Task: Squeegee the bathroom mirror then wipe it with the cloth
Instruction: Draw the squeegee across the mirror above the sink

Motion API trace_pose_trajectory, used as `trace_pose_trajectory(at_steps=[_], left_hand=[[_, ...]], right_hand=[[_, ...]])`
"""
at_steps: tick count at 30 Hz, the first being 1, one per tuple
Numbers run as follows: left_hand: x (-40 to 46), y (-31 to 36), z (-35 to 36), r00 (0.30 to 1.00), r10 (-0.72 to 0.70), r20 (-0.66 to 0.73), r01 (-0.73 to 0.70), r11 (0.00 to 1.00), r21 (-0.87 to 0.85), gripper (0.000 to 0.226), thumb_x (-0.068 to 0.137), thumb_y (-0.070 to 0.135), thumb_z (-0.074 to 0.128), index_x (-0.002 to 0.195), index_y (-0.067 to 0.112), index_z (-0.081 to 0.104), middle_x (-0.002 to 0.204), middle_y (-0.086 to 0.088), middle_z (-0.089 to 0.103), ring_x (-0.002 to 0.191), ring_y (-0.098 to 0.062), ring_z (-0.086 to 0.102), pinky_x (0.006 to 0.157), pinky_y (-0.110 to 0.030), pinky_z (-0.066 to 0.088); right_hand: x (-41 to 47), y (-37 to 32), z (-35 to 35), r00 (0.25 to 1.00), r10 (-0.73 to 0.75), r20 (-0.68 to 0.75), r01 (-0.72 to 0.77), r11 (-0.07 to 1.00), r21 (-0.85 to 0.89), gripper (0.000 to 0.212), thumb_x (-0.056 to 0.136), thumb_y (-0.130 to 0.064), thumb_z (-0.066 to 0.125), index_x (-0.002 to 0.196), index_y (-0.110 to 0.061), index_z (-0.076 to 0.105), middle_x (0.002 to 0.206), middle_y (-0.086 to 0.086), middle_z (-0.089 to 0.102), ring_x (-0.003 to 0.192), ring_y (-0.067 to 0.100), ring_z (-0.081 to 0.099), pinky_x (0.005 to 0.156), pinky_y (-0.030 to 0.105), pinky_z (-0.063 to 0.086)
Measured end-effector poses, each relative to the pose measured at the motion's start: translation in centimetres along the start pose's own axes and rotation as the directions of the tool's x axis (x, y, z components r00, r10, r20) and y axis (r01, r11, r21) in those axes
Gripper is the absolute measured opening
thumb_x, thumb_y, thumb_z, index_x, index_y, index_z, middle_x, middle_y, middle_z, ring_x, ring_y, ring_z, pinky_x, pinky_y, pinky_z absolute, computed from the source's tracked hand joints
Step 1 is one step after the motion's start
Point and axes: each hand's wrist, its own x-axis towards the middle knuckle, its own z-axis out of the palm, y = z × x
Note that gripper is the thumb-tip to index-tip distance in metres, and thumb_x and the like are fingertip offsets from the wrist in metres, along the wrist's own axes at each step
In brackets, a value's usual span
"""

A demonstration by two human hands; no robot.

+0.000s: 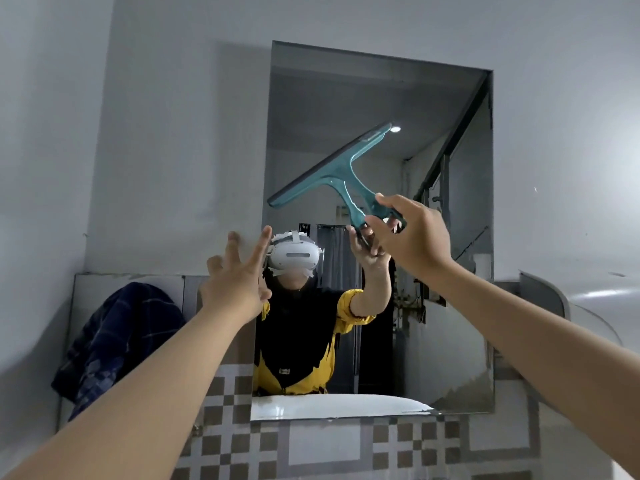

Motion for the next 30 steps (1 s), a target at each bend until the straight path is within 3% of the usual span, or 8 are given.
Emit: trace_pose_trajectory(at_steps=[7,11,15,21,27,30], left_hand=[[0.2,0.0,0.1,1.000,-0.001,0.001,0.001,1.000,0.008,0.092,0.083,0.025,0.061,0.147,0.040,-0.003,0.155,-0.010,-0.003,0.136,-0.045,0.022,0.100,-0.057,0.037],[0.3,0.0,0.3,1.000,0.000,-0.016,0.000,1.000,0.012,0.093,0.083,0.027,0.062,0.148,0.039,-0.003,0.155,-0.010,0.000,0.135,-0.044,0.022,0.099,-0.056,0.037],[0.5,-0.3,0.5,1.000,0.010,-0.029,-0.010,1.000,0.014,0.098,0.081,0.026,0.064,0.147,0.041,-0.006,0.154,-0.011,0.003,0.133,-0.045,0.025,0.098,-0.057,0.039],[0.4,-0.3,0.4,0.999,0.004,-0.036,-0.003,1.000,0.029,0.094,0.082,0.030,0.064,0.148,0.040,-0.004,0.153,-0.014,0.006,0.131,-0.047,0.026,0.095,-0.058,0.039],[0.5,-0.3,0.5,0.999,0.005,-0.048,-0.003,0.999,0.038,0.096,0.080,0.029,0.065,0.148,0.039,-0.002,0.151,-0.015,0.010,0.128,-0.048,0.026,0.091,-0.061,0.040],[0.6,-0.4,0.6,0.999,0.014,-0.047,-0.011,0.999,0.050,0.095,0.081,0.031,0.065,0.148,0.038,-0.002,0.150,-0.016,0.011,0.128,-0.048,0.025,0.092,-0.061,0.039]], right_hand=[[0.8,3.1,-1.9,0.997,-0.063,0.034,0.063,0.998,-0.010,0.037,0.082,-0.031,0.074,0.116,-0.019,0.068,0.093,-0.001,0.073,0.075,0.014,0.063,0.063,0.032,0.055],[0.4,5.3,-3.7,0.999,-0.032,0.041,0.033,0.999,-0.016,0.036,0.081,-0.029,0.076,0.115,-0.019,0.069,0.091,-0.007,0.069,0.072,0.013,0.060,0.063,0.025,0.049],[-0.6,8.2,-5.9,0.998,0.069,0.012,-0.069,0.997,-0.024,0.035,0.080,-0.031,0.075,0.114,-0.023,0.068,0.091,-0.004,0.071,0.079,0.020,0.067,0.070,0.038,0.057],[-2.1,10.3,-8.1,0.990,0.143,-0.007,-0.144,0.989,-0.023,0.033,0.082,-0.031,0.072,0.113,-0.025,0.067,0.089,-0.001,0.072,0.083,0.020,0.068,0.070,0.046,0.058],[-2.9,10.8,-8.6,0.978,0.208,-0.035,-0.209,0.977,-0.032,0.029,0.082,-0.032,0.071,0.111,-0.029,0.067,0.088,-0.004,0.071,0.082,0.016,0.067,0.072,0.044,0.058],[-4.2,11.8,-9.3,0.954,0.287,-0.092,-0.292,0.955,-0.048,0.026,0.084,-0.028,0.071,0.109,-0.021,0.068,0.083,-0.004,0.067,0.072,0.013,0.061,0.071,0.042,0.058]])
